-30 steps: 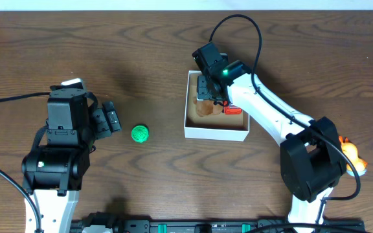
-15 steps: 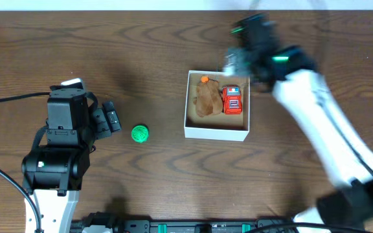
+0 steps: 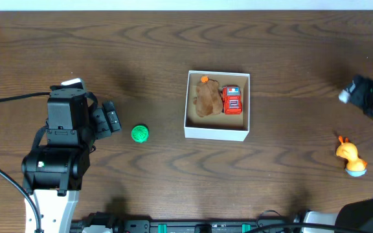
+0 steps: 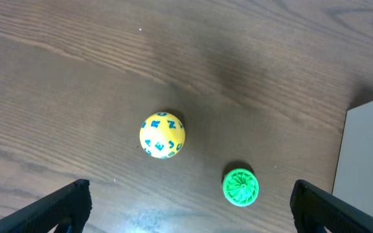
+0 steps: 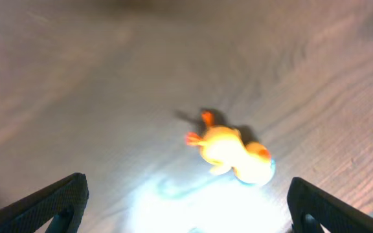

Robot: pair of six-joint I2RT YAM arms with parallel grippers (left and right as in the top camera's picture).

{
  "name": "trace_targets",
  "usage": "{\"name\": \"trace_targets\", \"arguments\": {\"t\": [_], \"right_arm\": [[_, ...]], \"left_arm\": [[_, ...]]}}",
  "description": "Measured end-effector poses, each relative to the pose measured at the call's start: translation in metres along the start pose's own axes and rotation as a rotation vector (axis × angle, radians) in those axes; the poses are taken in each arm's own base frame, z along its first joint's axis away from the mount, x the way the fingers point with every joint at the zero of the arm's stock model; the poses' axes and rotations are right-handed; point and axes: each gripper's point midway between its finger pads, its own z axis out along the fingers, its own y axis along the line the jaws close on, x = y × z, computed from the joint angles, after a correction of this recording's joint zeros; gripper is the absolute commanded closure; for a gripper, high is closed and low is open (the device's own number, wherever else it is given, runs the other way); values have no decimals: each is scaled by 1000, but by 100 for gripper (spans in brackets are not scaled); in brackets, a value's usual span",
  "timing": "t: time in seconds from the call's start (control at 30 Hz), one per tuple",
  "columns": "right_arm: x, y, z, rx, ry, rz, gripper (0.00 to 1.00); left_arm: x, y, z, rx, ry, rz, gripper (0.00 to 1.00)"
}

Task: Pack container
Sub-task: 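Grasp the orange rubber duck with the right gripper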

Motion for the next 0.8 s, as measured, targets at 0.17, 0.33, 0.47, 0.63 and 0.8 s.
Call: {"name": "trace_targets", "arguments": {"t": [0.17,0.33,0.47,0.63,0.8], "right_arm": [[28,-31,70,37,71,29,3],[41,-41,109,35,45,50,11],[55,-38,132,14,31,54,18],[75,-33,148,-15,47,47,42],[79,-33,150,-16,54,52,95]], "left_arm": [[0,0,0,-2,-1,0,2],[1,1,0,-5,6,1,2],[2,1,0,-5,8,2,2],[2,1,0,-5,9,2,2],[2,1,0,-5,9,2,2]]}}
